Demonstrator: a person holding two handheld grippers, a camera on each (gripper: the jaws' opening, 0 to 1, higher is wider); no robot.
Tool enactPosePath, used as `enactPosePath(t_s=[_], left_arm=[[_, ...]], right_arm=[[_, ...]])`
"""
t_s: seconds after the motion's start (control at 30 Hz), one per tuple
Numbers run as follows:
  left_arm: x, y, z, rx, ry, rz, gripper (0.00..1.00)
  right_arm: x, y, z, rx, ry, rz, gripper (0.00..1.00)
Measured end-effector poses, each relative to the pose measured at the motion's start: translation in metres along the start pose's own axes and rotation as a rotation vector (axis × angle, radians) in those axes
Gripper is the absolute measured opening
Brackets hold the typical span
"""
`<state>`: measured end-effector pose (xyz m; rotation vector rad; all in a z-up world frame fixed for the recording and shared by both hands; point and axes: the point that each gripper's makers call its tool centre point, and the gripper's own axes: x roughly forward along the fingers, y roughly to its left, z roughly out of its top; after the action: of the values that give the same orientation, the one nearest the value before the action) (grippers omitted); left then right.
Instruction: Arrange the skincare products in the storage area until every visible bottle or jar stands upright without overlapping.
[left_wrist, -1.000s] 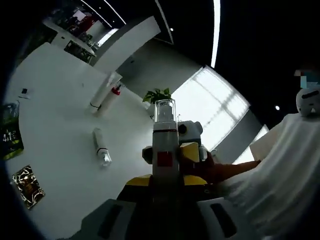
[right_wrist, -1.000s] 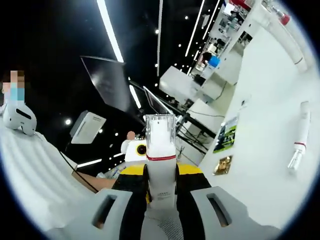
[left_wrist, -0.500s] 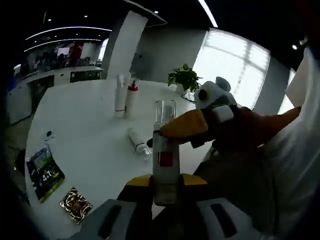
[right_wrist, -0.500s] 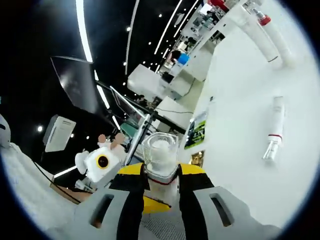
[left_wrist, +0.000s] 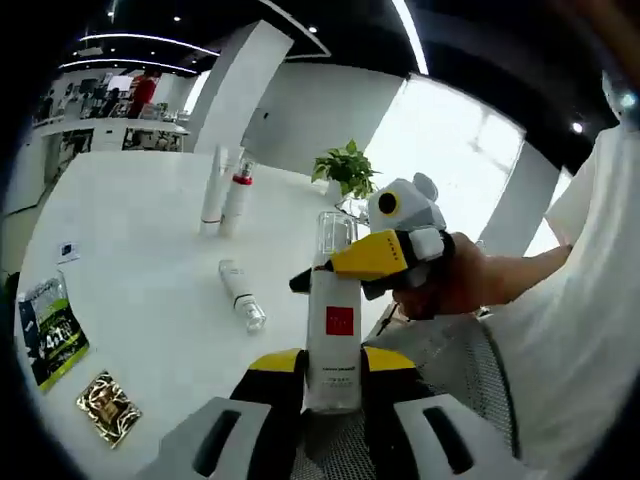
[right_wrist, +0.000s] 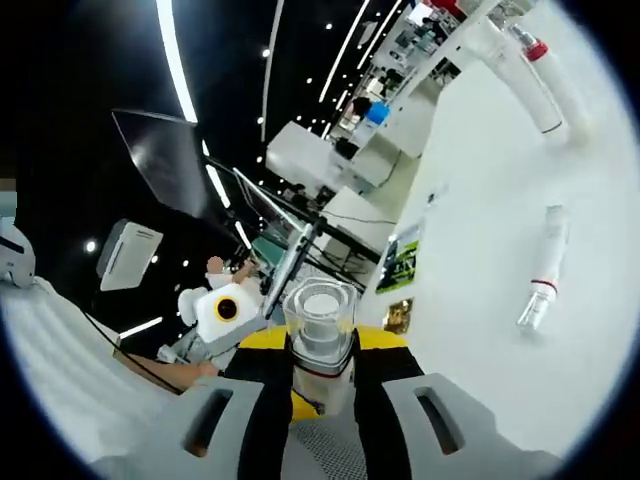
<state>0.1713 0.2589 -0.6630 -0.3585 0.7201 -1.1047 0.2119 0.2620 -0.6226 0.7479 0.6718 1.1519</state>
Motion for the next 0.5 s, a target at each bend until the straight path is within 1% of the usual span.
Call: enactPosePath(t_s=[0.03,0.1,0.13,0.17,0.2,0.23,0.27,0.33,0.4,0.47,0.5], left_arm=[[0.001,-0.006,-0.002,-0.023,0.011,-0.037,0.26],[0.003,-0.008,-0.005,-0.024,0.026,-0.057,0.31],[0.004,-0.01,-0.008,-0.032,0.037,-0.079,0.34],[0.005,-0.019,-0.014,-0.077,0.073,-0.127,0.37],[0.005,-0.022,-0.017,-0.093,0.091,-0.153,0.37],[0.006,-0.027,-0.02,-0.097,0.104,-0.183,0.37],[0.007,-0.03,-0.021,-0.102,0.112,-0.199,0.37],[0.007,-0.037,-0.02,-0.119,0.108,-0.235,0.37],[0.005,-0.041,-0.019,-0.146,0.105,-0.261,0.37],[0.004,-0.041,-0.018,-0.163,0.1,-0.274,0.37],[0.003,-0.042,-0.018,-0.17,0.099,-0.284,0.34]], right_arm=[[-0.001,0.007,-0.001,-0.012,0.011,0.035,0.2],[-0.001,0.015,-0.001,-0.026,0.018,0.076,0.2],[-0.002,0.019,-0.003,-0.023,0.03,0.104,0.2],[-0.002,0.025,-0.003,-0.036,0.04,0.132,0.2],[-0.002,0.028,-0.005,-0.048,0.053,0.151,0.2],[-0.002,0.034,-0.009,-0.062,0.084,0.179,0.2],[-0.002,0.035,-0.011,-0.084,0.094,0.185,0.2],[-0.003,0.04,-0.019,-0.116,0.147,0.207,0.2],[-0.003,0.039,-0.024,-0.146,0.182,0.201,0.21],[-0.004,0.04,-0.029,-0.15,0.214,0.208,0.21],[-0.004,0.04,-0.03,-0.15,0.22,0.21,0.21]])
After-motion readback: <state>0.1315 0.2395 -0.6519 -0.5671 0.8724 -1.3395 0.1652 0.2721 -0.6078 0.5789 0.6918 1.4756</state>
